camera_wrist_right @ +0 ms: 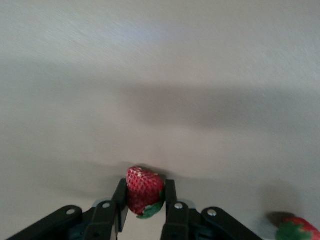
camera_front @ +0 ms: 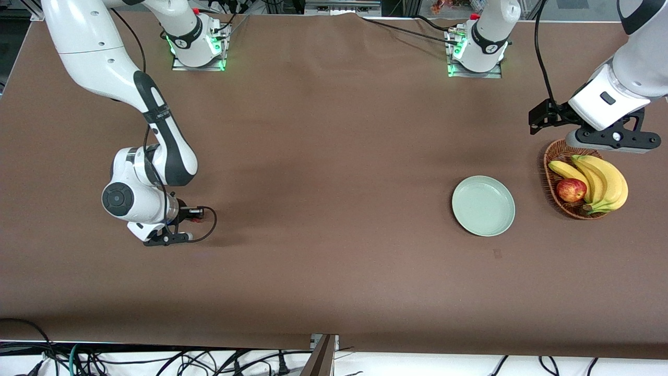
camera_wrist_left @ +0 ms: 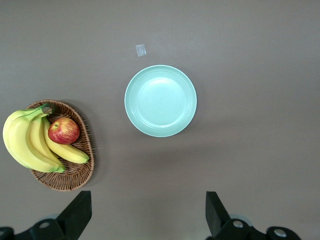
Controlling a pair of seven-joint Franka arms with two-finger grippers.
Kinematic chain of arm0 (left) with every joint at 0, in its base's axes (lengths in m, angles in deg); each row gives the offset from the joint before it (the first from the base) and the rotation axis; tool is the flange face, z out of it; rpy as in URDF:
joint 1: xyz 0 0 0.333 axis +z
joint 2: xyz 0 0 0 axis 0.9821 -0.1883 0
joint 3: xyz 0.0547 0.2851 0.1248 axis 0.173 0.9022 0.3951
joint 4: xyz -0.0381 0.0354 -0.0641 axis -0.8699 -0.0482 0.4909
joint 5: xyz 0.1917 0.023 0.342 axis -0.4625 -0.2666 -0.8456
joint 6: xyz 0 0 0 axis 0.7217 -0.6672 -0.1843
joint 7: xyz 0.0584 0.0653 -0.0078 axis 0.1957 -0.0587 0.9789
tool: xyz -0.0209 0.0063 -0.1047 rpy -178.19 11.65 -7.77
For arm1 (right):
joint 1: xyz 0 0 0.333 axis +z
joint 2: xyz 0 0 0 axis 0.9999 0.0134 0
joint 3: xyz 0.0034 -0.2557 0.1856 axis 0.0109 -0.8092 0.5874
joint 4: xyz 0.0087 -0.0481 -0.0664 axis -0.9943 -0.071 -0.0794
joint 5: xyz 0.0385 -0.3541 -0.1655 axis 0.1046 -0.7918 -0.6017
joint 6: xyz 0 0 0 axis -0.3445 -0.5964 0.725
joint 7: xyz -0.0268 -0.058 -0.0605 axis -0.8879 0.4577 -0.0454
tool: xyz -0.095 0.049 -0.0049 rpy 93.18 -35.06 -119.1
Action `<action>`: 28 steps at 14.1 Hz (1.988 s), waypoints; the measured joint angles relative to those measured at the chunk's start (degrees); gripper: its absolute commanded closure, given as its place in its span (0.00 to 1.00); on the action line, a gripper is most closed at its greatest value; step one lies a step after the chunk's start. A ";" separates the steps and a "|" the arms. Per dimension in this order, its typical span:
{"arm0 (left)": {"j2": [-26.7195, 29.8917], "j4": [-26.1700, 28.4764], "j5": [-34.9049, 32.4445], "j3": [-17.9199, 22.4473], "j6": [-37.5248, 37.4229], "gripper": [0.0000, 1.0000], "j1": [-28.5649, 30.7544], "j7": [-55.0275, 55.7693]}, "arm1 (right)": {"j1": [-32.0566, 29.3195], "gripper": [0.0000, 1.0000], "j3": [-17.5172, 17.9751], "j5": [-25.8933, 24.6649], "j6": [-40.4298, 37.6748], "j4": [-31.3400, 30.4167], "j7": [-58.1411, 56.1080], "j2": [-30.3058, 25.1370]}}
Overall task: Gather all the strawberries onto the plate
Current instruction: 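Lower the right gripper and grasp the first strawberry, then carry the strawberry to mid-table and release it while the left gripper approaches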
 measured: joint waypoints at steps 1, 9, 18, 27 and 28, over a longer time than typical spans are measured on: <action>0.00 0.00 0.00 0.00 0.00 0.00 0.00 0.00 | 0.76 0.85 0.24 0.06 0.10 0.75 1.73 -0.02; 0.00 -0.02 0.00 0.00 0.00 0.00 0.00 0.00 | 18.91 0.84 1.00 0.16 0.81 9.78 34.38 3.78; 0.00 -0.04 0.02 0.02 -0.07 0.00 0.01 0.00 | 33.71 0.84 5.61 0.18 12.42 14.76 57.05 8.76; -0.39 -0.03 0.09 0.14 -0.59 0.00 0.76 0.00 | 38.68 0.00 7.39 0.18 22.39 20.44 64.21 16.26; -0.52 -0.03 0.10 0.11 -0.71 0.00 0.75 0.00 | 38.72 0.00 7.39 0.18 22.38 21.10 64.21 16.60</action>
